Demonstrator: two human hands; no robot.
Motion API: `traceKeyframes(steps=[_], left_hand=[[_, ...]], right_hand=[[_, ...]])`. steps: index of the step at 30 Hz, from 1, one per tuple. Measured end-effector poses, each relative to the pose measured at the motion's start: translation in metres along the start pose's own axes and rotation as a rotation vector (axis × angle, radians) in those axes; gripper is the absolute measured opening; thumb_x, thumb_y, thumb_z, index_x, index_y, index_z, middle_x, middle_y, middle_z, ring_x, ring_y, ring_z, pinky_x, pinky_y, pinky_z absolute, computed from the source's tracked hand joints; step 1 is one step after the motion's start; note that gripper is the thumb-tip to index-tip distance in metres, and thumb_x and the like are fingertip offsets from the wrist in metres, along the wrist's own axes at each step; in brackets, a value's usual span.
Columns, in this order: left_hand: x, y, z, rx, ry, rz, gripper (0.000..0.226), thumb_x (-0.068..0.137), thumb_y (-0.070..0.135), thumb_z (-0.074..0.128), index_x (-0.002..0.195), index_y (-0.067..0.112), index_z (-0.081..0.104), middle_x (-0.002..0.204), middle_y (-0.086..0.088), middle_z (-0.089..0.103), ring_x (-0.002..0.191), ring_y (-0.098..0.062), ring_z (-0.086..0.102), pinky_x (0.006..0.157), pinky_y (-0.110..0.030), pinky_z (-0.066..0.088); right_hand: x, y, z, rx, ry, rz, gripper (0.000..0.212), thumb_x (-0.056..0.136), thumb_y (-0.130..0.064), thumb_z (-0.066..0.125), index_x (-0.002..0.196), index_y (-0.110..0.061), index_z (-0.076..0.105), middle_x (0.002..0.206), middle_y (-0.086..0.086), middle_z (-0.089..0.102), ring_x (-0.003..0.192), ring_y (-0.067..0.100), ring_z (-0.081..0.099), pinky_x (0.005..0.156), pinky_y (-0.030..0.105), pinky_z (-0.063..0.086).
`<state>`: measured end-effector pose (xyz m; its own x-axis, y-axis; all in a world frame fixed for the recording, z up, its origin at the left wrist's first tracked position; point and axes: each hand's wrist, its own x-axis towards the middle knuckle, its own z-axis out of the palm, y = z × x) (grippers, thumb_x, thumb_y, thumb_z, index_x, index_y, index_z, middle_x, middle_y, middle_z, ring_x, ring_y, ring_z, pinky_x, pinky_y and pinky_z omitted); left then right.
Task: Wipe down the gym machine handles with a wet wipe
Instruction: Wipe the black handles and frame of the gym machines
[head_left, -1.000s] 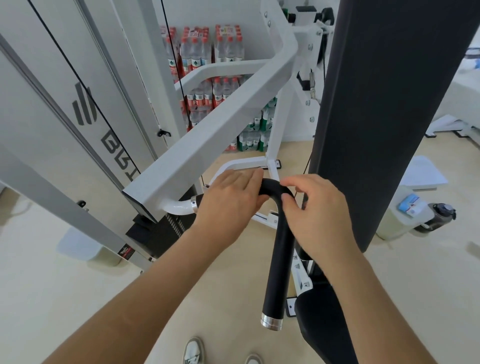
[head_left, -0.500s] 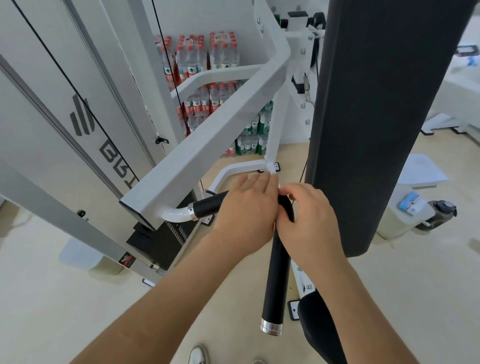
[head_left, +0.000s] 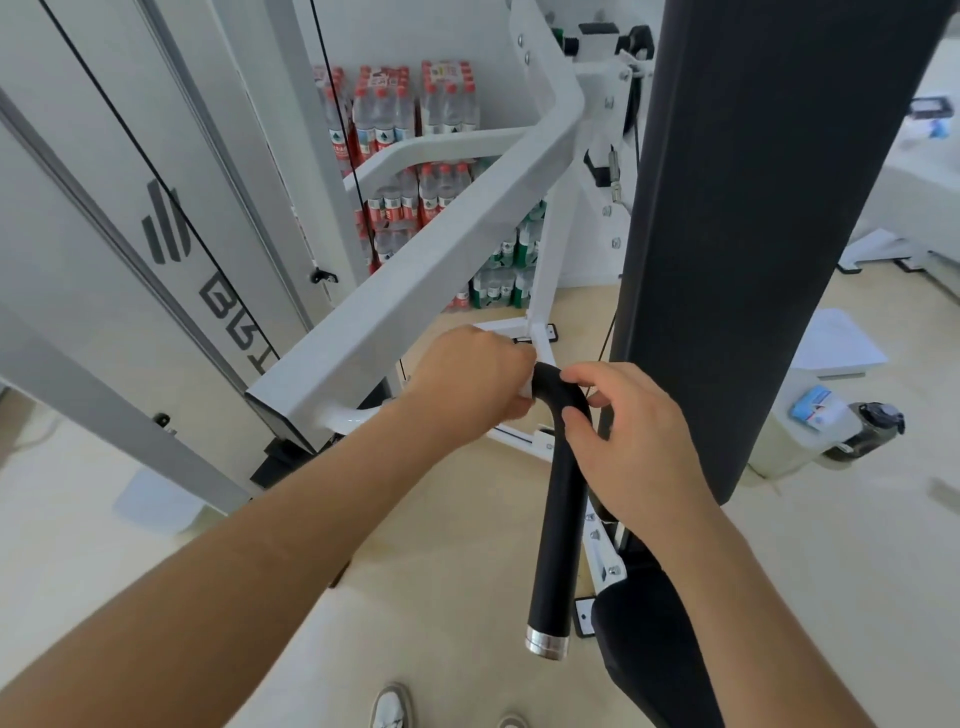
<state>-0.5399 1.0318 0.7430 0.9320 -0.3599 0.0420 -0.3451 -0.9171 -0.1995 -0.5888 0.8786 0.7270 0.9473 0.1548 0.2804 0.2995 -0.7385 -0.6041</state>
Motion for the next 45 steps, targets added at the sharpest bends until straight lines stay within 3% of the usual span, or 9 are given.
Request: traceKeyframes(steps=[5, 9, 17, 22, 28, 31, 36, 41, 45], left_hand=[[-0.006, 0.010, 0.019, 0.163, 0.122, 0.031, 0.034, 0.049, 0.009, 0.078, 0.061, 0.019, 0.048, 0.045, 0.005, 0.051, 0.037, -0.017, 0.049, 0.070, -0.027, 0.044], [-0.012, -0.007, 0.020, 0.034, 0.059, -0.076, 0.009, 0.079, 0.022, 0.058, 0.076, 0.020, 0.050, 0.061, 0.006, 0.059, 0.057, -0.018, 0.057, 0.097, -0.034, 0.031], [-0.030, -0.041, 0.000, -0.452, -0.135, -0.078, 0.031, 0.087, 0.045, 0.059, 0.113, 0.029, 0.064, 0.091, 0.004, 0.068, 0.082, -0.016, 0.060, 0.074, -0.032, 0.046], [-0.022, -0.051, -0.007, -0.454, -0.321, -0.151, 0.033, 0.077, 0.049, 0.069, 0.092, 0.019, 0.065, 0.071, 0.002, 0.064, 0.068, -0.016, 0.060, 0.068, -0.031, 0.050], [-0.056, 0.002, 0.026, 0.041, 0.210, -0.181, 0.028, 0.070, 0.024, 0.079, 0.090, 0.012, 0.063, 0.074, 0.002, 0.066, 0.066, -0.018, 0.062, 0.082, -0.029, 0.044], [-0.065, -0.014, 0.036, -0.223, 0.378, -0.159, 0.011, 0.080, 0.014, 0.059, 0.091, 0.016, 0.063, 0.073, 0.004, 0.064, 0.070, -0.018, 0.063, 0.091, -0.031, 0.043], [-0.073, -0.040, -0.010, -1.160, 0.212, -0.350, 0.020, 0.095, 0.030, 0.053, 0.114, 0.028, 0.048, 0.098, -0.004, 0.070, 0.082, -0.020, 0.064, 0.074, -0.036, 0.053], [-0.066, -0.046, -0.008, -1.348, 0.288, -0.443, 0.009, 0.087, 0.019, 0.067, 0.093, 0.013, 0.071, 0.087, -0.006, 0.069, 0.067, -0.008, 0.058, 0.063, -0.025, 0.054], [-0.063, -0.061, 0.013, -1.240, 0.206, -0.521, 0.016, 0.082, 0.024, 0.073, 0.098, 0.025, 0.069, 0.082, 0.008, 0.061, 0.062, -0.002, 0.054, 0.059, -0.011, 0.045]], right_hand=[[-0.001, -0.002, 0.006, -0.092, 0.027, -0.016, 0.028, 0.085, -0.016, 0.063, 0.112, -0.018, 0.062, 0.103, -0.004, 0.059, 0.090, 0.011, 0.052, 0.078, 0.023, 0.043], [-0.003, -0.004, 0.004, -0.103, 0.015, -0.012, 0.028, 0.085, -0.016, 0.062, 0.113, -0.018, 0.061, 0.105, -0.003, 0.060, 0.091, 0.013, 0.052, 0.077, 0.023, 0.041], [0.006, -0.022, 0.009, -0.102, 0.010, -0.070, 0.027, 0.086, -0.014, 0.060, 0.112, -0.018, 0.063, 0.109, -0.001, 0.062, 0.098, 0.017, 0.050, 0.082, 0.023, 0.038], [0.006, -0.022, 0.012, -0.115, 0.006, -0.074, 0.024, 0.086, -0.014, 0.060, 0.109, -0.018, 0.064, 0.109, -0.002, 0.062, 0.100, 0.018, 0.049, 0.085, 0.024, 0.037], [0.001, -0.028, 0.022, -0.092, 0.059, -0.130, 0.023, 0.082, -0.005, 0.064, 0.104, -0.012, 0.067, 0.101, 0.001, 0.065, 0.092, 0.022, 0.055, 0.079, 0.026, 0.040], [0.002, -0.034, 0.025, -0.001, 0.034, -0.147, 0.029, 0.082, -0.004, 0.062, 0.108, -0.015, 0.066, 0.101, -0.004, 0.065, 0.093, 0.018, 0.057, 0.084, 0.029, 0.046], [0.013, -0.057, 0.016, 0.452, -0.221, 0.039, 0.037, 0.089, -0.026, 0.063, 0.124, -0.034, 0.053, 0.110, -0.016, 0.063, 0.089, 0.004, 0.063, 0.073, 0.023, 0.054], [0.036, -0.064, 0.025, 0.542, -0.196, 0.044, 0.038, 0.081, -0.023, 0.074, 0.112, -0.040, 0.059, 0.088, -0.005, 0.073, 0.076, 0.008, 0.069, 0.078, 0.033, 0.058], [0.038, -0.060, 0.047, 0.153, -0.074, -0.064, 0.020, 0.086, -0.016, 0.066, 0.106, -0.018, 0.071, 0.075, -0.004, 0.068, 0.068, 0.011, 0.062, 0.073, 0.032, 0.055]])
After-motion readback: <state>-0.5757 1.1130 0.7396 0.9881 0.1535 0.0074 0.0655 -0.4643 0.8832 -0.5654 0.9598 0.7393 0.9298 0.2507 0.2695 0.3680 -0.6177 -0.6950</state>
